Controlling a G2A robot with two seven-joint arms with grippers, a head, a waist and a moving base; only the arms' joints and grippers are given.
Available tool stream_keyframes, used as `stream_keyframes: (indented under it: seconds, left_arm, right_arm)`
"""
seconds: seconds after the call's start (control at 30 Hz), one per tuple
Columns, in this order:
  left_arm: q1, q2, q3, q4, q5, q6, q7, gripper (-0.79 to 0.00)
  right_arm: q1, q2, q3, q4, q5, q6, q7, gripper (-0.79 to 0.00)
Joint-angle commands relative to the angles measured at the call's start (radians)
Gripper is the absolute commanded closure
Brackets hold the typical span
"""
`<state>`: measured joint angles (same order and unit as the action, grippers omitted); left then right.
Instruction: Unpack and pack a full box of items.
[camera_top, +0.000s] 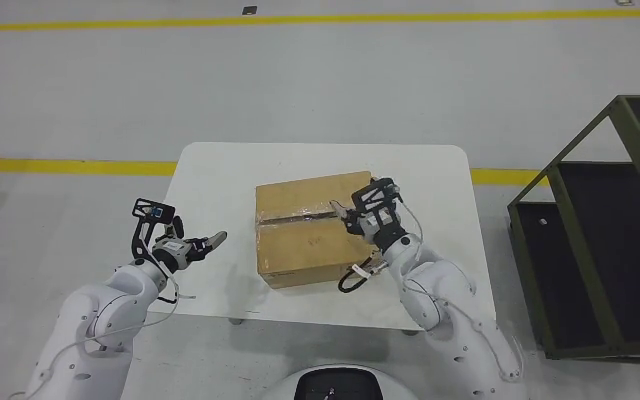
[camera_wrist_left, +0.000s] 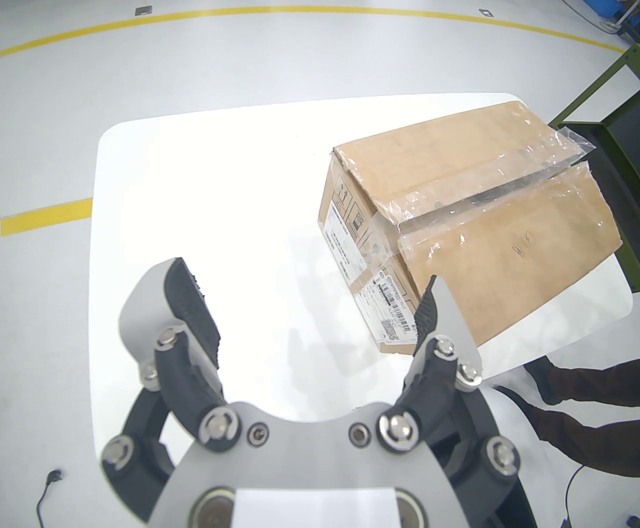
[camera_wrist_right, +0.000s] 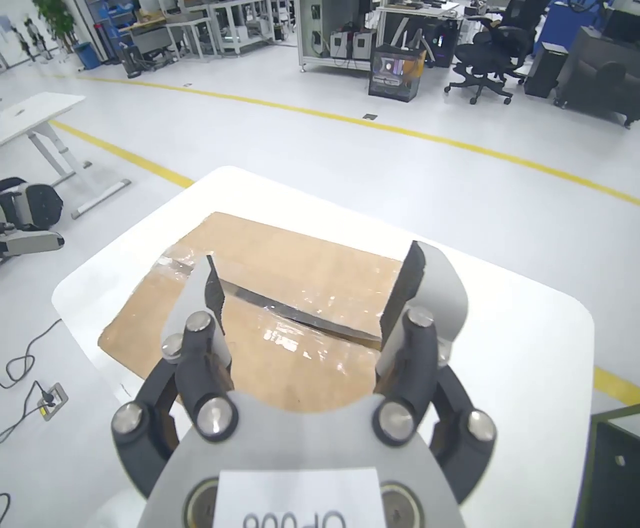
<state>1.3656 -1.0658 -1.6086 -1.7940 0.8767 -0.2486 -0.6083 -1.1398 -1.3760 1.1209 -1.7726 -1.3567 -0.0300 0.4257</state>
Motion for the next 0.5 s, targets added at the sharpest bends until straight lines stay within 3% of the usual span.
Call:
stream_keyframes:
  seconds: [0.0,0.27,0.47]
  left_arm:
    - [0.0,0.0,0.0,0.0,0.0,0.0,0.0,-0.785]
    - [0.0,0.0,0.0,0.0,0.0,0.0,0.0,-0.785]
    - [0.0,0.0,0.0,0.0,0.0,0.0,0.0,-0.785]
  right_arm:
    - [0.044,-0.013,-0.049,0.09,0.016,0.041,-0.033,0.0]
    - [0.163,-0.049,-0.104,0.346,0.058,0.14,-0.092,0.0]
    - [0.166,-0.06,-0.111,0.416,0.087,0.166,-0.094,0.0]
